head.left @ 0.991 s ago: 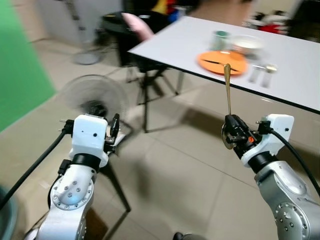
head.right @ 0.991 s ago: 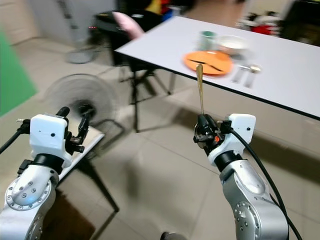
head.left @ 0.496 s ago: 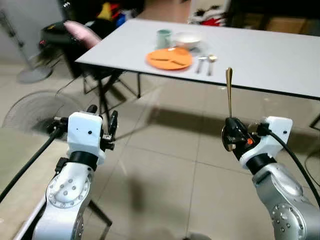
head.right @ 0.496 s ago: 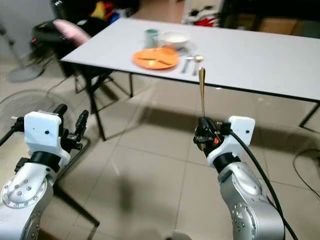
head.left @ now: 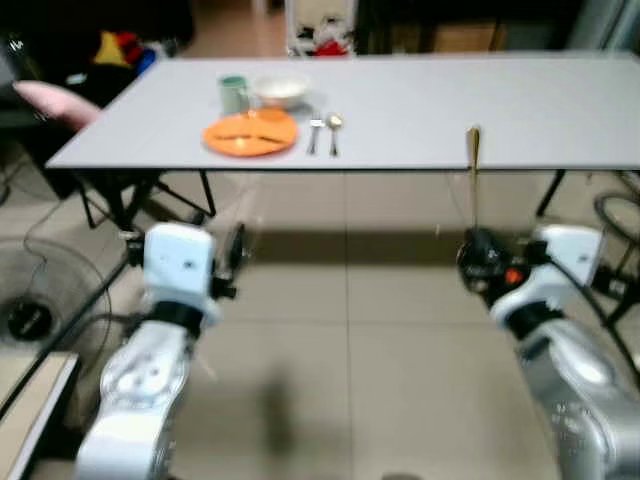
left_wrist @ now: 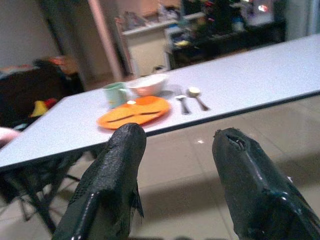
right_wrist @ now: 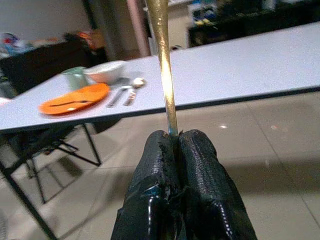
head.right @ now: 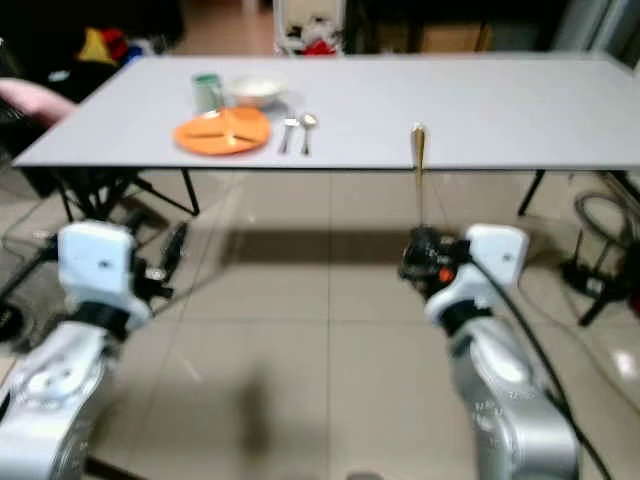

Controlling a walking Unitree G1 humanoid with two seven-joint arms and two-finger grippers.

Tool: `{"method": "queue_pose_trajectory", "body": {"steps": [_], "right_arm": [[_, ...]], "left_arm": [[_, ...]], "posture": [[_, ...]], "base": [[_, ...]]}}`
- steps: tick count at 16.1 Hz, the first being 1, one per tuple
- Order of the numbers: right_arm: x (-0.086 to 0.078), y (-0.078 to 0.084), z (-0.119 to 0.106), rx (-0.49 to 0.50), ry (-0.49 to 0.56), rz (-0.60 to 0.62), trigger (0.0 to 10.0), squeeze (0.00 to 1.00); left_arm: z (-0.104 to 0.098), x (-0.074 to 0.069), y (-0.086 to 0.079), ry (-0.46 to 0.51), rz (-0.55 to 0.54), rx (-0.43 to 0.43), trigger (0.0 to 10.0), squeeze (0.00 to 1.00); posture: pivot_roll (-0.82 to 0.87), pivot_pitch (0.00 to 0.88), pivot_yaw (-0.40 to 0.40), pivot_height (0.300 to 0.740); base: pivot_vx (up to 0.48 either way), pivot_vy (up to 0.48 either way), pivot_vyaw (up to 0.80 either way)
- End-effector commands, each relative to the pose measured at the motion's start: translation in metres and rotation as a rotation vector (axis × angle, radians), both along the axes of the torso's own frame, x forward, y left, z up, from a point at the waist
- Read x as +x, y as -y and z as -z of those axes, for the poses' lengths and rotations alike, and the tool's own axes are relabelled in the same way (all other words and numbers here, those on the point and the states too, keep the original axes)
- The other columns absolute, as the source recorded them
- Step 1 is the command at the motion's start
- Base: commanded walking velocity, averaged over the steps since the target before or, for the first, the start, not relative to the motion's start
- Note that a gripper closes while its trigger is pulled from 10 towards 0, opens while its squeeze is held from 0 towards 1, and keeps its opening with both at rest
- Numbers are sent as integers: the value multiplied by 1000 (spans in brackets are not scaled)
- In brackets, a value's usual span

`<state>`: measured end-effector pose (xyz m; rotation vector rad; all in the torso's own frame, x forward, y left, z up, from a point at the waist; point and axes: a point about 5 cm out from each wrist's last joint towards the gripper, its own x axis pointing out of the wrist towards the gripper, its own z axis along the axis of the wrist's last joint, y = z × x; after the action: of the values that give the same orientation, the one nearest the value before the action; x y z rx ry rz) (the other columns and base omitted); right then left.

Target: Setting the table

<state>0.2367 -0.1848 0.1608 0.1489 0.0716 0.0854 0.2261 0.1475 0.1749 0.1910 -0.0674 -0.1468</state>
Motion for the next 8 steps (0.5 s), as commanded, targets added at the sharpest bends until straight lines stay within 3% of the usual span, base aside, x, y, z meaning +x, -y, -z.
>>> {"method": "queue_pose_trajectory", "body": {"steps": [1,8], "right_arm": [[2,-3,-3,7,19,-11,10000,0],[1,6,0,-15,-5,33,10000,0]], "left_arm": [[1,0,-5,3,-12,12,10000,0],[4,2,-4,-1,12,7,10000,0]], "posture": [[-119,0,72,740],[-142,0,85,740]], "base": [[390,0,-800],[410,0,-800]]}}
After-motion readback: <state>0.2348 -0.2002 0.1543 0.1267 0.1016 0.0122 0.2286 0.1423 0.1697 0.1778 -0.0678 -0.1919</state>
